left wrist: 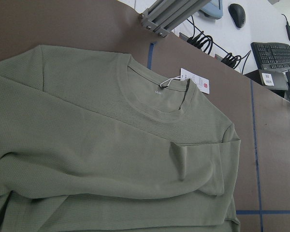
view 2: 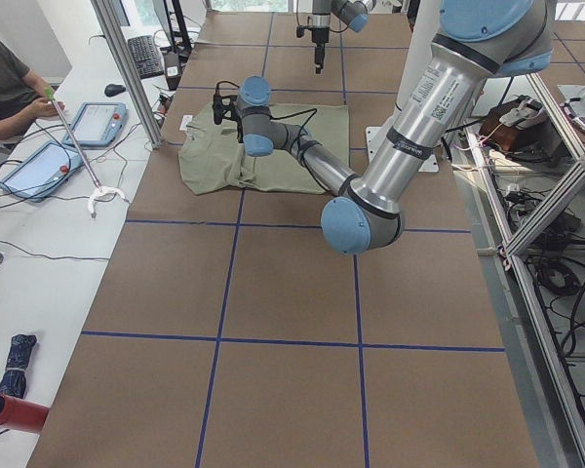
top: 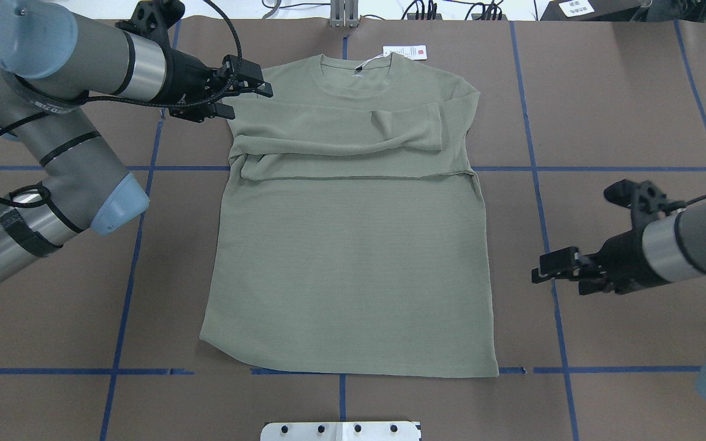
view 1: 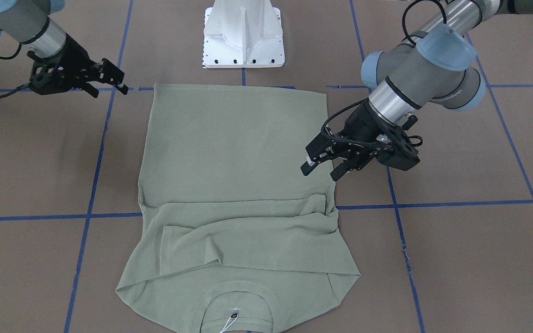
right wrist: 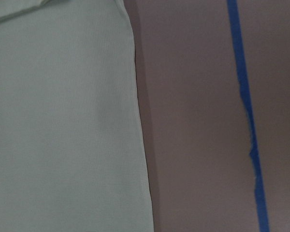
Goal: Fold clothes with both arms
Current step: 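Release the sleeve with the left gripper while the right gripper moves to the hem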
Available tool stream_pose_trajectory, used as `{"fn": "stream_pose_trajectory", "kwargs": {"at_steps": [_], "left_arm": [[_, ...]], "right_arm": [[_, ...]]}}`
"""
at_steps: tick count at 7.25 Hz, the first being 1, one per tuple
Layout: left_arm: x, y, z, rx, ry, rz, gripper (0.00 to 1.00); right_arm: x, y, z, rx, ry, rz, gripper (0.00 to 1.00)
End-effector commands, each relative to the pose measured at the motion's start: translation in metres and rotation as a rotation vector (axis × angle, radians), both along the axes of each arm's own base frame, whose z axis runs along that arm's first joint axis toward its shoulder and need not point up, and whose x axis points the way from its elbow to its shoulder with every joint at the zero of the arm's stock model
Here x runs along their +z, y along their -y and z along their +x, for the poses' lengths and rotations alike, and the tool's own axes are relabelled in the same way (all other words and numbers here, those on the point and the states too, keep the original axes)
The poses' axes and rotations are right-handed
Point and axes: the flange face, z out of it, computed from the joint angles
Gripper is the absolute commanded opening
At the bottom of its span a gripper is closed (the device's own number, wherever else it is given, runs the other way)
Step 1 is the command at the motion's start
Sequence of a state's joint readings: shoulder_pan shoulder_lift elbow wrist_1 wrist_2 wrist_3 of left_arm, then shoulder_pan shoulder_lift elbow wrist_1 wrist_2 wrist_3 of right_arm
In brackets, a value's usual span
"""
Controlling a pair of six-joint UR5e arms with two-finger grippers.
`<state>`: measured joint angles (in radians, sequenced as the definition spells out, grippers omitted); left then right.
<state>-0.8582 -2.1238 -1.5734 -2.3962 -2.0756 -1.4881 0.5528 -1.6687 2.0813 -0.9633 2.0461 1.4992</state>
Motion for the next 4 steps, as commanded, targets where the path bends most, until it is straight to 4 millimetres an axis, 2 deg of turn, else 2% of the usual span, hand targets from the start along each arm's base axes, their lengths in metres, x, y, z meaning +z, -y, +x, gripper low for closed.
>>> {"fn": "stream_pose_trajectory", "kwargs": {"at_steps": [1, 2, 3, 4], "left_arm": [[0.012, -0.003, -0.003, -0.001, 0.009, -0.011, 0.92], [0.014, -0.003, -0.003, -0.002, 0.012, -0.013, 0.95], [0.015, -0.004, -0.003, 0.001, 0.012, -0.014, 0.95], [0.016, -0.004, -0.003, 0.000, 0.013, -0.017, 0.95]], "right_arm": [[-0.011, -0.069, -0.085, 0.126, -0.017, -0.129, 0.98], [-0.004, -0.075, -0.096, 0.159, -0.031, -0.172, 0.97], [-0.004, -0.080, -0.106, 0.215, -0.030, -0.257, 0.91], [0.003, -0.084, -0.108, 0.226, -0.043, -0.262, 0.89]]}}
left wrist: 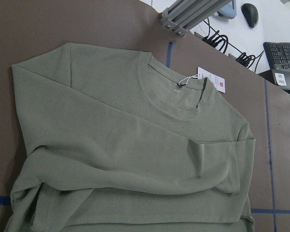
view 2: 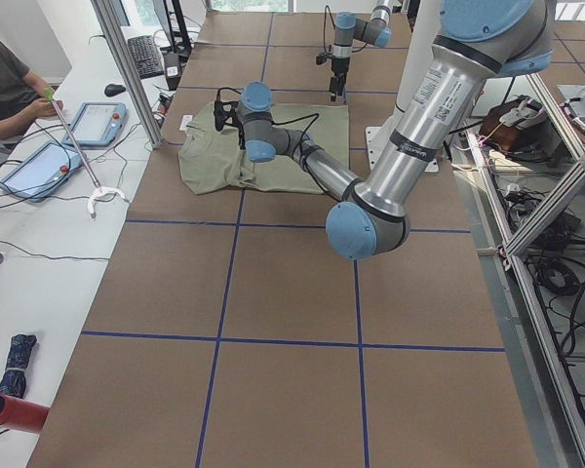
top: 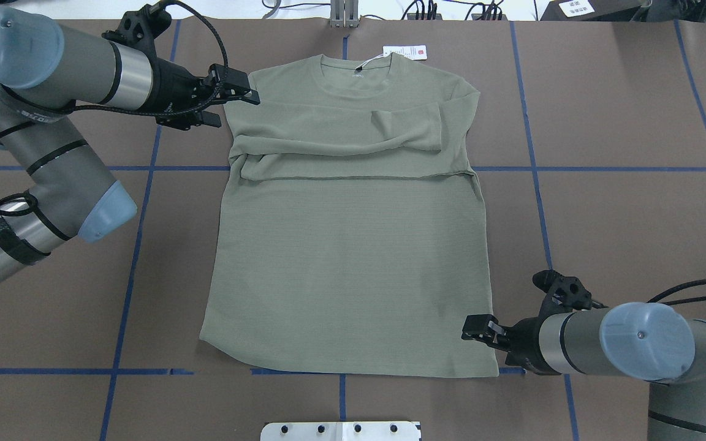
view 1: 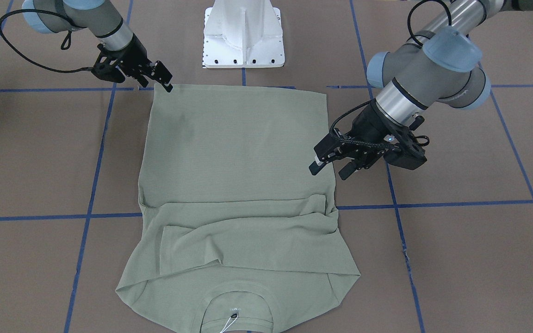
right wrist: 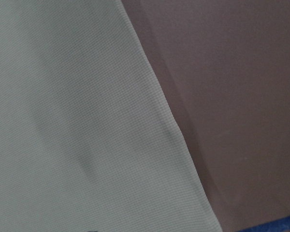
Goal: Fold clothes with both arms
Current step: 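Grasp the hem corner with the right gripper while the left gripper moves to the hem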
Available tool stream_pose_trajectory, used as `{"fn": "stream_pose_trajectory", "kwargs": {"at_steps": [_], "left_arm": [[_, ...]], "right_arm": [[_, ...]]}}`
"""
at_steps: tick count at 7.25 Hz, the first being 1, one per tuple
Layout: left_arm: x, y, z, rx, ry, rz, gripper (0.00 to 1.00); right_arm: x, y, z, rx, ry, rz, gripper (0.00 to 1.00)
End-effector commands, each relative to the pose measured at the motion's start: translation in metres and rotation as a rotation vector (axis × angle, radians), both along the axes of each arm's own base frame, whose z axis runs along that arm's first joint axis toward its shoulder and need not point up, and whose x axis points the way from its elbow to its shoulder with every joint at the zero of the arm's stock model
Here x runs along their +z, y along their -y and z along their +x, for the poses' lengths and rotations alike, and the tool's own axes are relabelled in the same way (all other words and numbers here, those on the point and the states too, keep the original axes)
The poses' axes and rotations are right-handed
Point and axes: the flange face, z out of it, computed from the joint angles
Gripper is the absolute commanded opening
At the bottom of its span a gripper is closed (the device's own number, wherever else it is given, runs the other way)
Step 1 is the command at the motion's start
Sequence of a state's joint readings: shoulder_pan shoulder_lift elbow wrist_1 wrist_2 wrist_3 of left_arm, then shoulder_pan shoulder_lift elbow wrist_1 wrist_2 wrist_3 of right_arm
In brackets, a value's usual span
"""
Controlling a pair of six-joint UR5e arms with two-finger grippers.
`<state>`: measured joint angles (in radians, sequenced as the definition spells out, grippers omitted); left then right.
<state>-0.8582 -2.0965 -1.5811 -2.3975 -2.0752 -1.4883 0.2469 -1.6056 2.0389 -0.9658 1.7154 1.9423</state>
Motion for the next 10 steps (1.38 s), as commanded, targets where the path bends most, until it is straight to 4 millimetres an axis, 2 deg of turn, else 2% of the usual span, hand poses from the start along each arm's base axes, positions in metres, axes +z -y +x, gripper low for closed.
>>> {"fn": "stream_pose_trajectory", "kwargs": {"at_steps": [1, 3, 4, 5, 6, 7, 9, 10], "left_arm": [[0.002, -0.002, 0.002, 0.004, 0.000, -0.004, 0.96], [0.002, -0.002, 0.003, 0.005, 0.001, -0.005, 0.97], [0.001, -0.002, 0.003, 0.007, -0.001, -0.003, 0.98], [0.000, -0.002, 0.003, 0.007, -0.002, -0.002, 0.98], [0.000, -0.003, 0.002, 0.006, -0.004, -0.004, 0.98], [0.000, -0.003, 0.003, 0.009, -0.005, -0.005, 0.98], [0.000, -0.003, 0.004, 0.007, -0.004, -0.009, 0.98], [0.001, -0.003, 0.004, 0.007, -0.003, -0.010, 0.98]], "right_arm": [[0.010, -0.008, -0.007, 0.043, -0.018, -0.048, 0.86], [0.016, -0.010, -0.008, 0.072, -0.029, -0.083, 0.67], [0.016, -0.009, -0.008, 0.074, -0.029, -0.084, 0.52], [0.020, -0.010, -0.006, 0.074, -0.038, -0.086, 0.24], [0.021, -0.010, -0.003, 0.076, -0.038, -0.086, 0.16], [0.019, -0.010, -0.003, 0.074, -0.035, -0.086, 0.18], [0.015, -0.009, 0.000, 0.073, -0.028, -0.083, 0.59], [0.023, -0.015, 0.001, 0.065, -0.046, -0.086, 0.68]]}}
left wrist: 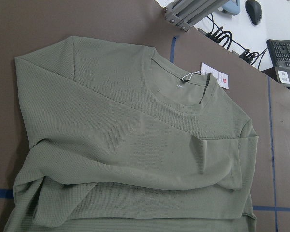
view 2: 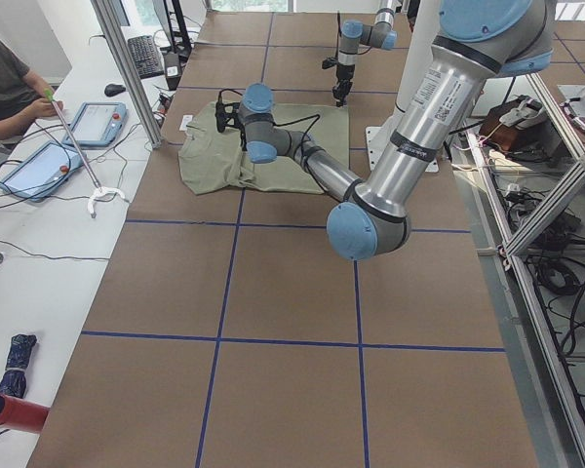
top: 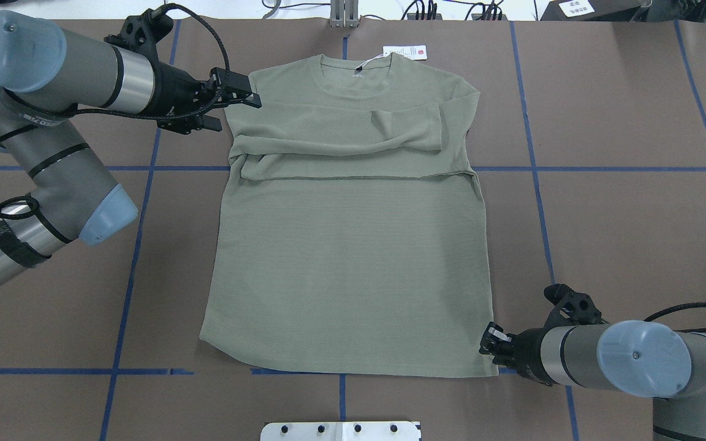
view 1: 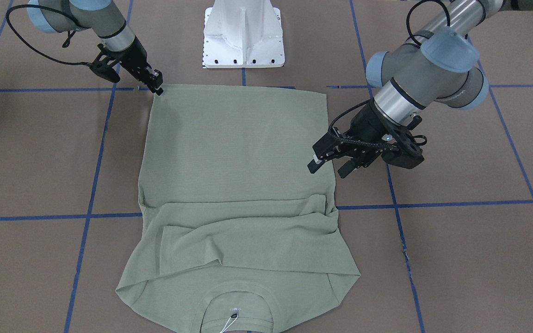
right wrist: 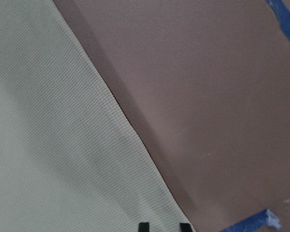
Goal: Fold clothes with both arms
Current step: 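Grasp the hem corner with the right gripper while the left gripper moves to the hem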
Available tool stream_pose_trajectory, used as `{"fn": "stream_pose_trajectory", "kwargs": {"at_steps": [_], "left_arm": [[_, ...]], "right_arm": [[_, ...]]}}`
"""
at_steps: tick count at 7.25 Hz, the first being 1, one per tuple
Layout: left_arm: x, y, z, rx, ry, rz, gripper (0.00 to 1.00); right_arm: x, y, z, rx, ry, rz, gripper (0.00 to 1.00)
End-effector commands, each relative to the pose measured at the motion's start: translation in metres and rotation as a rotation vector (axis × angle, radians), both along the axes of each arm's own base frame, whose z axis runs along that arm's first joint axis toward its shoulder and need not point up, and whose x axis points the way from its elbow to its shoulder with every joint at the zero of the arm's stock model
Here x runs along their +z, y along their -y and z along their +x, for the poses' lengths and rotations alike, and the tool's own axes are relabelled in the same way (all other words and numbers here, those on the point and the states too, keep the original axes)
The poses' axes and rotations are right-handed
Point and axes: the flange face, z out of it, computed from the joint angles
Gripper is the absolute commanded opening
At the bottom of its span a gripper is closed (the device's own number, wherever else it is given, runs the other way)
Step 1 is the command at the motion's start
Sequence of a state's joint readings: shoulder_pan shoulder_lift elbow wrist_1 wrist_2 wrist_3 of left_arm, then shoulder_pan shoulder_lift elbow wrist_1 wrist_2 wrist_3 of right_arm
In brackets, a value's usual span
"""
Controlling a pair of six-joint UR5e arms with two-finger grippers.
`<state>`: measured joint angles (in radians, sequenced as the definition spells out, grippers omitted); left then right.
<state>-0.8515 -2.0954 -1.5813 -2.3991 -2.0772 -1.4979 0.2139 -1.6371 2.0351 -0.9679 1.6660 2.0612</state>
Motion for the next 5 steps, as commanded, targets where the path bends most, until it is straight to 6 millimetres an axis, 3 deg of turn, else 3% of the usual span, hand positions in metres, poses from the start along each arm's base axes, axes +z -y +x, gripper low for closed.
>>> {"fn": "stream_pose_trajectory", "kwargs": {"at_steps": [1, 3, 5], "left_arm": [[0.0004, 0.0003, 0.0002, -0.002, -0.001, -0.002, 0.98], [-0.0003, 0.0000, -0.0001, -0.002, -0.002, -0.001, 0.98], [0.0006, -0.0003, -0.0002, 0.000, -0.002, -0.001, 0.98]], "right_arm": [[0.0075, -0.0095, -0.0003, -0.019, -0.016, -0.003, 0.72], [0.0060, -0.0134, -0.0024, -0.026, -0.013, -0.003, 0.69], [0.0076, -0.0147, -0.0035, -0.029, -0.016, -0.003, 0.42]]}}
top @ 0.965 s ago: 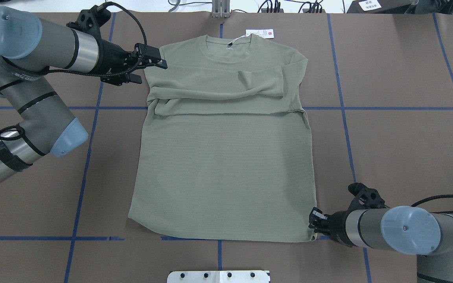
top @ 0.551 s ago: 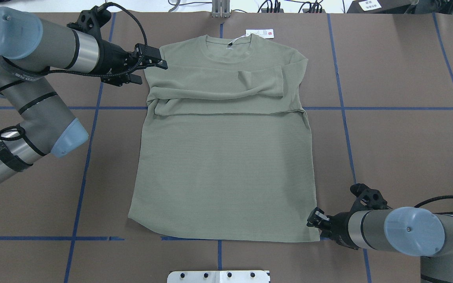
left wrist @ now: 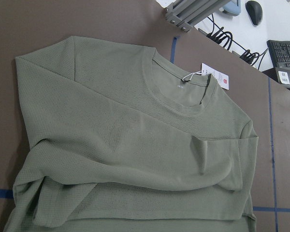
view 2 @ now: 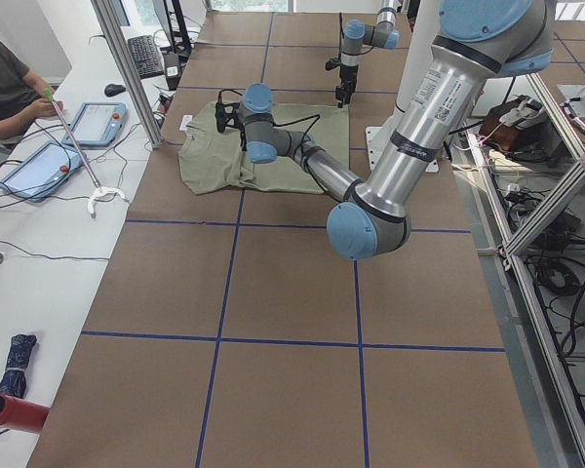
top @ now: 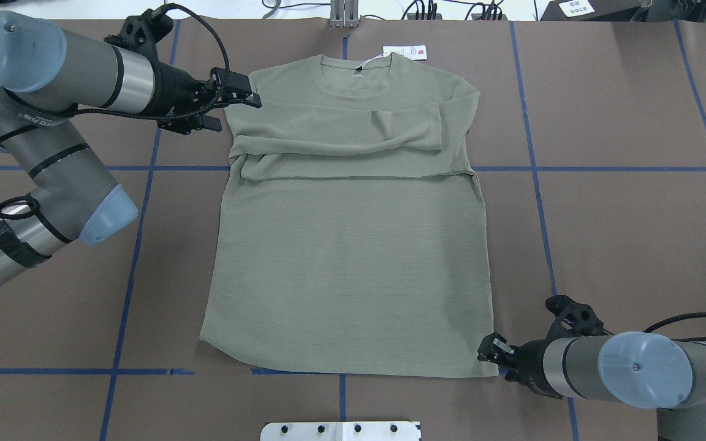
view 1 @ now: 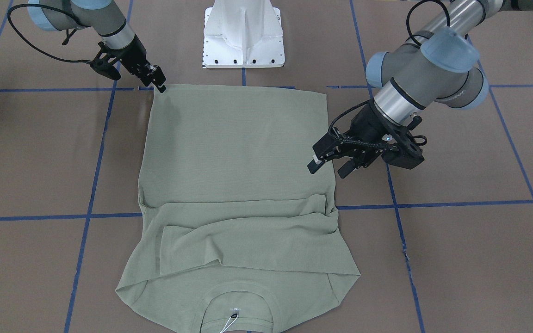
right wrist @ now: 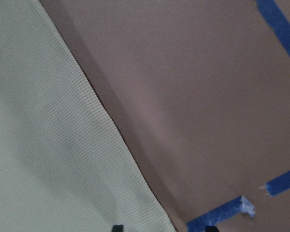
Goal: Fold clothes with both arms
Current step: 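Grasp the hem corner with the right gripper while the left gripper moves to the hem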
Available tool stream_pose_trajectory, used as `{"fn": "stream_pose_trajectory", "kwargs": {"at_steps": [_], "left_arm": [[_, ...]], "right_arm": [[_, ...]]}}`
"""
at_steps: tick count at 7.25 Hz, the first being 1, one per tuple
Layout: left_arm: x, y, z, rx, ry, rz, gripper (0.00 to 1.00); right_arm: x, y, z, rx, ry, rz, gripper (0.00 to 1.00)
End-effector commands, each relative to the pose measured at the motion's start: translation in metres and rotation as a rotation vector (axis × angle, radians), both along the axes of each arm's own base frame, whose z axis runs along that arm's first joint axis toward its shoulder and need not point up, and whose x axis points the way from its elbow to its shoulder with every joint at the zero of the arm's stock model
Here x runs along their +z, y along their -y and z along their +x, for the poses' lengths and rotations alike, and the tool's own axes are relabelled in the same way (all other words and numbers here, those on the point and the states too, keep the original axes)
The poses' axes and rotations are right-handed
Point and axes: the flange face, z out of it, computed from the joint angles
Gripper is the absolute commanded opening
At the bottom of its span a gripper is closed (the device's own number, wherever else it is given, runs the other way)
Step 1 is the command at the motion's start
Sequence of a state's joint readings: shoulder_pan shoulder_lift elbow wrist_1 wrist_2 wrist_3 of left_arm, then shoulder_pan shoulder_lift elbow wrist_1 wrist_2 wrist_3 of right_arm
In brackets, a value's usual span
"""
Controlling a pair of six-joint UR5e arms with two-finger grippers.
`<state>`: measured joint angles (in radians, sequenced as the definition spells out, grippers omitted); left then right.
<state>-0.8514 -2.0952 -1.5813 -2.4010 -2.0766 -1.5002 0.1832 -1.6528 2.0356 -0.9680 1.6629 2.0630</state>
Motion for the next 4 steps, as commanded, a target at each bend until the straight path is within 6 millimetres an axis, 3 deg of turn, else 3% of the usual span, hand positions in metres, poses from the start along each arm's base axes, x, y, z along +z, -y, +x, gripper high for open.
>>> {"fn": "stream_pose_trajectory", "kwargs": {"at_steps": [1, 2, 4], "left_arm": [[0.000, 0.000, 0.000, 0.000, -0.001, 0.001, 0.98], [0.000, 0.000, 0.000, -0.001, -0.001, 0.001, 0.98], [0.006, -0.005, -0.003, 0.002, 0.003, -0.006, 0.98]], "right_arm": [[0.000, -0.001, -0.001, -0.001, 0.001, -0.001, 0.20], [-0.002, -0.001, -0.002, -0.003, 0.004, -0.001, 0.00], [-0.014, 0.000, 0.000, 0.001, 0.029, 0.003, 0.00]]}}
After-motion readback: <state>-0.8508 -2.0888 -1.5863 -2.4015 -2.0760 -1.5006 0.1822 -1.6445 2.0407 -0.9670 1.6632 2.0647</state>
